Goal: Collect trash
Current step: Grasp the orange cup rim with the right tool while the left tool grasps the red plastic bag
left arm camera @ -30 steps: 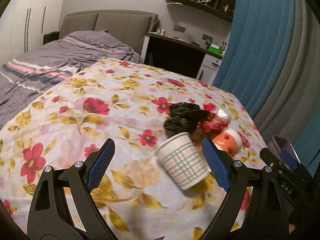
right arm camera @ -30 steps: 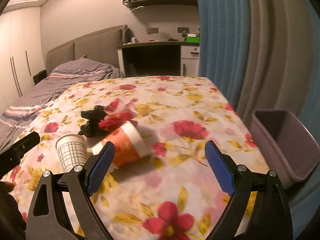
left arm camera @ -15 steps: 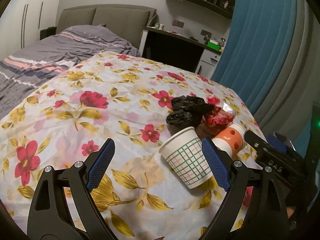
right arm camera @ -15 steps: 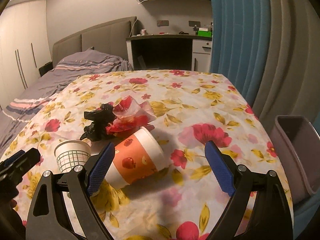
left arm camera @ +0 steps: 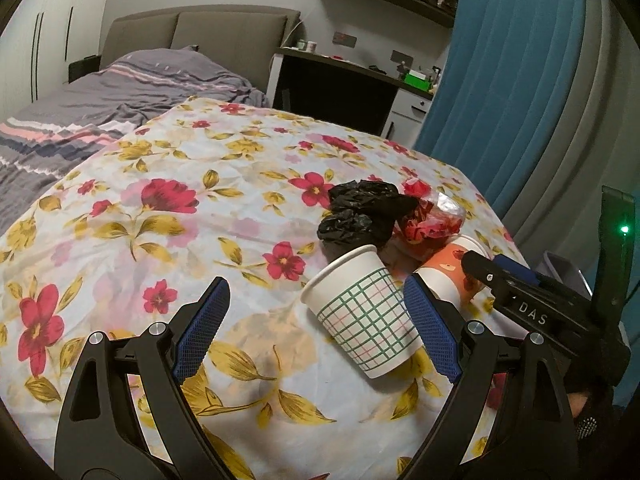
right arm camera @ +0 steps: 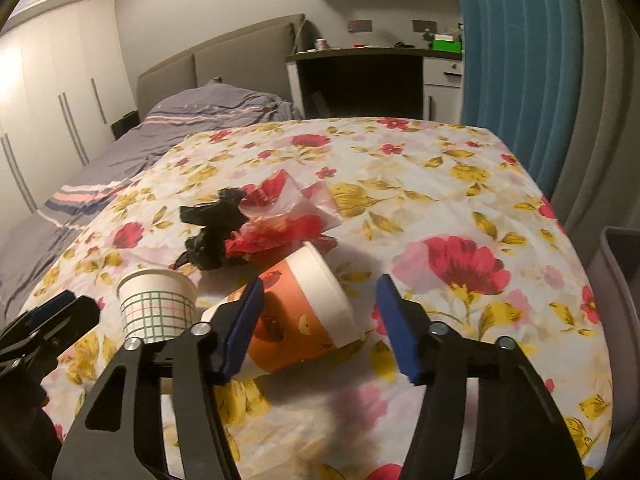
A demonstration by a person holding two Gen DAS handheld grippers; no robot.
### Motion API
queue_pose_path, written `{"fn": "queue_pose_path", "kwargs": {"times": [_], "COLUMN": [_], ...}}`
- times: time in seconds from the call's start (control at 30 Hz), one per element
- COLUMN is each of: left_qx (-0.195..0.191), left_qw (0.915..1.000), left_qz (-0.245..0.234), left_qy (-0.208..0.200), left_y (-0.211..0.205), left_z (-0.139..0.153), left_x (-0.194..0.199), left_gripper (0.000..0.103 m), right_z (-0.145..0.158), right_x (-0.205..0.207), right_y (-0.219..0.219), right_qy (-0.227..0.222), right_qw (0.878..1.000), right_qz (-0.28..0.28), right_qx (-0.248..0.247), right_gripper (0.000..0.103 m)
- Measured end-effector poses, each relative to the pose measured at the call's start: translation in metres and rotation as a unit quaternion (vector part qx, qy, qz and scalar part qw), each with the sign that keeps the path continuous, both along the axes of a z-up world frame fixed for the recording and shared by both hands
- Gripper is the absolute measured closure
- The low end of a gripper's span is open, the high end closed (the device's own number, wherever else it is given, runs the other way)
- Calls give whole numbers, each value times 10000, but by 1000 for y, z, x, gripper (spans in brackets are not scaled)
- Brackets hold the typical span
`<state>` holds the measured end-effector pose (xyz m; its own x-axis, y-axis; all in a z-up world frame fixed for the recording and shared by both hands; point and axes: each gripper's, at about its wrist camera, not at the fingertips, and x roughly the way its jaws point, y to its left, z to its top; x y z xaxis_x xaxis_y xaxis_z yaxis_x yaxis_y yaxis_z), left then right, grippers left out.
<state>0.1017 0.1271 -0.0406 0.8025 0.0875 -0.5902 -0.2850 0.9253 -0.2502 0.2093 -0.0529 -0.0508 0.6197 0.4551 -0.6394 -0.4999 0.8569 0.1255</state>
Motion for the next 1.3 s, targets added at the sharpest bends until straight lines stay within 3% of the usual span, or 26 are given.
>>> {"fn": "queue_pose_path", "kwargs": {"times": [0.1,0.37,0.57,0.87,1.1,1.3], "left_qx": [13,22,26,95,155,252], "left_qw": [10000,10000,10000,9998,9997,9992], "left_qz": [-17,-26,-59,-125,-147,-295], "left_qy": [15,37,68,76,67,-81], "left_y": [-2,-4,-8,-18,-19,-29], "left_z": [0,-1,-2,-1,0,9], "left_x": [1,2,3,4,6,8], "left_gripper": [16,16,16,16,16,16], "right_z": [1,1,-7,-12,-6,-3], "right_x": [-2,-14,-23,-29,-43,-53], "right_y": [0,-7,-13,-5,-13,-39], "right_qy": [21,49,340,541,285,135], "right_qw": [9998,9983,9948,9909,9927,9953], "right_qz": [175,578,961,1182,1111,873], "right_qx": [17,-54,80,334,374,404], "right_gripper": [58,69,84,84,99,99]}}
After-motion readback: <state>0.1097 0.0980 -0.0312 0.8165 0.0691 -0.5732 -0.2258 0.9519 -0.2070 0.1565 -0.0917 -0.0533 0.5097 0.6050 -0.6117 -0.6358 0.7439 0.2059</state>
